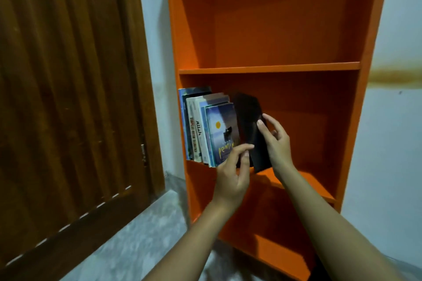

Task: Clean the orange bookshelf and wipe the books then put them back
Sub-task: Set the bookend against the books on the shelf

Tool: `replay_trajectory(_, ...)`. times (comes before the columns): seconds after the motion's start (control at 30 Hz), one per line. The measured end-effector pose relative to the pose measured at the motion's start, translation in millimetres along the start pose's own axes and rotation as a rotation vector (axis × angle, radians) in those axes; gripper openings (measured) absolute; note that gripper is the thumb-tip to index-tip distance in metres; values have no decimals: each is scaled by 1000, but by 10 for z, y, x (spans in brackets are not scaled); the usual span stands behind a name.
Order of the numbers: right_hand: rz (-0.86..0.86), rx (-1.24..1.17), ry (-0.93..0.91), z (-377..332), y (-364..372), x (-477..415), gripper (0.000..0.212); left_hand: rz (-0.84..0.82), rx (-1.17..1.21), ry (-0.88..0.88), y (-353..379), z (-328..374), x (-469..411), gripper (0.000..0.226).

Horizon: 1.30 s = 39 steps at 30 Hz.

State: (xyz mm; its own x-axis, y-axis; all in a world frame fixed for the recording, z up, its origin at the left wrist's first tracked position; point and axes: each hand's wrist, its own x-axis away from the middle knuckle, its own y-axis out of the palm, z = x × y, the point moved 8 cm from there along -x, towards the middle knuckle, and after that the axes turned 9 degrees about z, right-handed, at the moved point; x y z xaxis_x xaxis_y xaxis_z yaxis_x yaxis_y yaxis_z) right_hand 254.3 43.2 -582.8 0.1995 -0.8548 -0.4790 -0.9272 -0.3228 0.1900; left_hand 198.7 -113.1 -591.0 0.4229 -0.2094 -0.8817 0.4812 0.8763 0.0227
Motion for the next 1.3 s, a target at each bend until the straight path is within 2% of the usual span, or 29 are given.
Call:
replay_trajectory(0.13,49,-65,66,413,-189,-226,37,21,43,-48,277,-355,-23,20)
replay_trajectory(0.23,107,-92,92,712,-257,-354,44,5,83,-185,313,-759,-112,23)
replay_trajectory(0.3,144,-119,113,893,-256,-435,46,10,19,-248,243,-1045,-220,24)
replay_trajectory(0.4,200,-125,136,1118,-214,-539,42,132,-183,-256,-15,-1414,-444,28)
replay_trajectory(0.47,220,-128,132,1214,-179,-596,32,171,-328,-278,-145,-1622,-564,55)
replay_trajectory(0.53,223,-124,123,1285,-146,-641,23,118,-444,-345,-183,-1847,-649,89)
replay_trajectory(0.6,226,-106,111,1357,-115,-684,17,40,-517,-438,-164,-2047,-699,108)
replay_trajectory(0.7,230,-65,83,1432,-35,-717,33,-26,-572,-509,-129,-2280,-747,118)
replay_trajectory(0.83,241,-22,73,1497,36,-754,23,-46,-551,-560,-80,-2462,-750,121)
replay_trajectory(0.87,243,-22,70,1507,38,-766,26,-44,-553,-558,-68,-2481,-749,121)
replay_trajectory(0.97,242,-44,91,1536,12,-798,67,-53,-577,-564,-52,-2519,-777,123)
replay_trajectory(1.03,246,-58,106,1559,-2,-802,80,-61,-612,-566,-69,-2541,-818,127)
replay_trajectory(1.1,254,-58,123,1552,1,-790,74,-68,-629,-545,-89,-2524,-870,131)
replay_trajectory(1.2,279,-70,135,1565,-7,-779,40,-97,-577,-542,-61,-2513,-906,138)
replay_trajectory(1.3,295,-101,140,1553,-14,-760,37,-108,-522,-608,-10,-2543,-887,144)
